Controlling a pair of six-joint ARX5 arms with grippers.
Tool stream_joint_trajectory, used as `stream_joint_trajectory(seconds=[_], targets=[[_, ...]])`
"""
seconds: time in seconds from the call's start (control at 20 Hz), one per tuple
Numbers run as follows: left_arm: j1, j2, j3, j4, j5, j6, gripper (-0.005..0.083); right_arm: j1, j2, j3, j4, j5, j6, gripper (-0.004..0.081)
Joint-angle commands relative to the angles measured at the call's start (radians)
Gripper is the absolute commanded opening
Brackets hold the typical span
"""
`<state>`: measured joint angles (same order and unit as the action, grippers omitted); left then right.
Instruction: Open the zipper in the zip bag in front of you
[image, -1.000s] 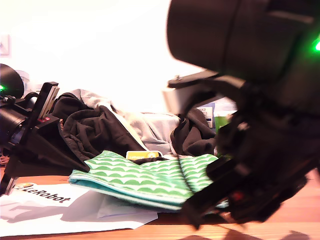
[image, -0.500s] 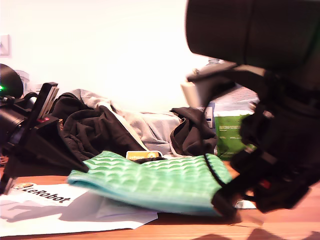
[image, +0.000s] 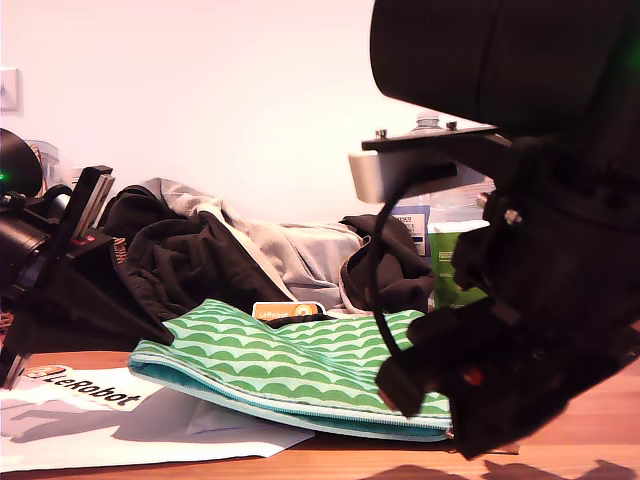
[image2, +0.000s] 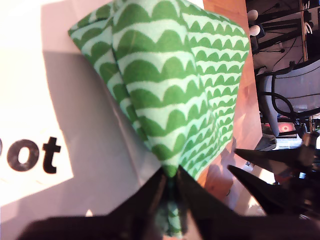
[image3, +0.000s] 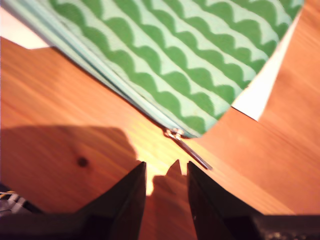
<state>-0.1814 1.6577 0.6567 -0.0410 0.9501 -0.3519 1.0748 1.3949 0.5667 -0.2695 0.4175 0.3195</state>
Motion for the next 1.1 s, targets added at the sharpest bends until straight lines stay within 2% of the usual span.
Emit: stream_joint_trajectory(seconds=[0.0, 0.05, 0.1, 0.25, 0.5, 0.6, 0.7, 0.75, 0.8, 0.85, 0.9, 1.05], targets=[[0.003, 0.005, 0.002, 0.022, -0.015, 0.024, 0.0251, 0.003, -0.06, 0.014, 0.019, 0.0, -0.013, 0.0229], [0.003, 0.003, 0.002, 0.026, -0.033, 0.04, 0.0323, 0.002, -0.083, 0.014, 0.018, 0.001, -0.021, 0.0229], [0.003, 0.003, 0.002, 0.03, -0.053, 0.047, 0.0348, 0.0, -0.107, 0.014, 0.018, 0.001, -0.035, 0.0229], [0.003, -0.005, 0.002, 0.039, -0.109, 0.046, 0.0346, -0.014, -0.165, 0.014, 0.018, 0.0, -0.065, 0.0229], [0.002, -0.13, 0.002, 0.018, -0.286, 0.066, 0.0341, -0.057, -0.203, 0.014, 0.023, -0.051, -0.111, 0.0228], [0.002, -0.22, 0.002, -0.021, -0.354, 0.117, 0.0282, -0.074, -0.203, 0.014, 0.05, -0.087, -0.109, 0.0222], [0.002, -0.307, 0.002, -0.061, -0.383, 0.171, 0.0114, -0.094, -0.203, 0.014, 0.104, -0.123, -0.107, 0.0109], [0.002, -0.349, 0.002, -0.07, -0.383, 0.201, 0.0014, -0.111, -0.203, 0.014, 0.131, -0.128, -0.107, 0.0], [0.001, -0.386, 0.002, -0.069, -0.387, 0.231, -0.002, -0.134, -0.203, 0.014, 0.16, -0.131, -0.114, -0.0008], [0.0, -0.421, 0.002, -0.064, -0.411, 0.263, -0.0019, -0.159, -0.203, 0.014, 0.188, -0.134, -0.121, -0.0012], [-0.003, -0.449, 0.002, -0.059, -0.451, 0.285, -0.0019, -0.194, -0.203, 0.013, 0.219, -0.172, -0.154, -0.0012], [-0.011, -0.518, 0.002, -0.05, -0.52, 0.312, -0.0019, -0.352, -0.203, 0.011, 0.323, -0.346, -0.205, -0.0012]])
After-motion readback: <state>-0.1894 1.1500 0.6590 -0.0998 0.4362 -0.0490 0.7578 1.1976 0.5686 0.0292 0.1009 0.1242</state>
